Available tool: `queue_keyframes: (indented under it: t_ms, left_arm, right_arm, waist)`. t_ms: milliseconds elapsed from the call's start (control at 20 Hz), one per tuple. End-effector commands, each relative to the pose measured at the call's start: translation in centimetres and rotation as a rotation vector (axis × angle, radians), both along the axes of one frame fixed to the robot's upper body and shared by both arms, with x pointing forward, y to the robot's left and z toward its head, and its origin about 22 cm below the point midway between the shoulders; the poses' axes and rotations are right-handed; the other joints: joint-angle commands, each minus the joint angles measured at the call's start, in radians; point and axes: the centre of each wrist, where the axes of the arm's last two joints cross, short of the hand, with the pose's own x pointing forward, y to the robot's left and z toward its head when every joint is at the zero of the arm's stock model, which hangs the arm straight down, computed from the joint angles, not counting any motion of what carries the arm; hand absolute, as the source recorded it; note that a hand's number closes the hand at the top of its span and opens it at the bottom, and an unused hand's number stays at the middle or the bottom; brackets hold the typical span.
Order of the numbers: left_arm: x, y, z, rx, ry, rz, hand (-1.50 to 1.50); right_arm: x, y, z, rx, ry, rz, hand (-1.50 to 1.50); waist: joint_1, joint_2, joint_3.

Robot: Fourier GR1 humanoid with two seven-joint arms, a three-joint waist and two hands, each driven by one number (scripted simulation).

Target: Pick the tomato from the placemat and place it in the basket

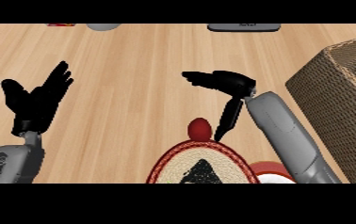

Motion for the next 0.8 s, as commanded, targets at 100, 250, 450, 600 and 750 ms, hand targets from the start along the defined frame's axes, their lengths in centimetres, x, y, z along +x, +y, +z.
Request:
queue_keyframes:
  t_ms: [100,250,450,600,750]
  left_arm:
    - [0.8,1.0,-0.1,-0.003,0.002,-0.001,0.0]
    - [1.5,0.2,0.8,0.009,0.017,-0.001,0.0]
    - [0.6,-1.1,1.1,0.0,-0.001,0.007,0.0]
    - [0.3,-0.6,-0.6,0.008,-0.002,0.001,0.0]
    - [1.0,0.7,0.5,0.006,-0.006,-0.008,0.0]
  right_arm:
    - [-1.6,1.2,-3.0,-0.081,0.004,0.064,-1.5]
    - [-2.1,1.2,-3.8,-0.128,0.003,0.099,-1.5]
    - [-0.8,2.3,-2.7,-0.146,-0.007,0.113,-1.5]
    - [-2.6,-1.0,-3.1,-0.124,0.005,0.106,-1.5]
    - [-0.8,0.2,-2.7,-0.089,0.016,0.102,-1.5]
  waist:
    - [0.001,0.002,0.0]
    - [-0.001,0.002,0.0]
    - [0.004,0.001,0.0]
    - [-0.005,-0.001,0.0]
    - [0.0,0.001,0.0]
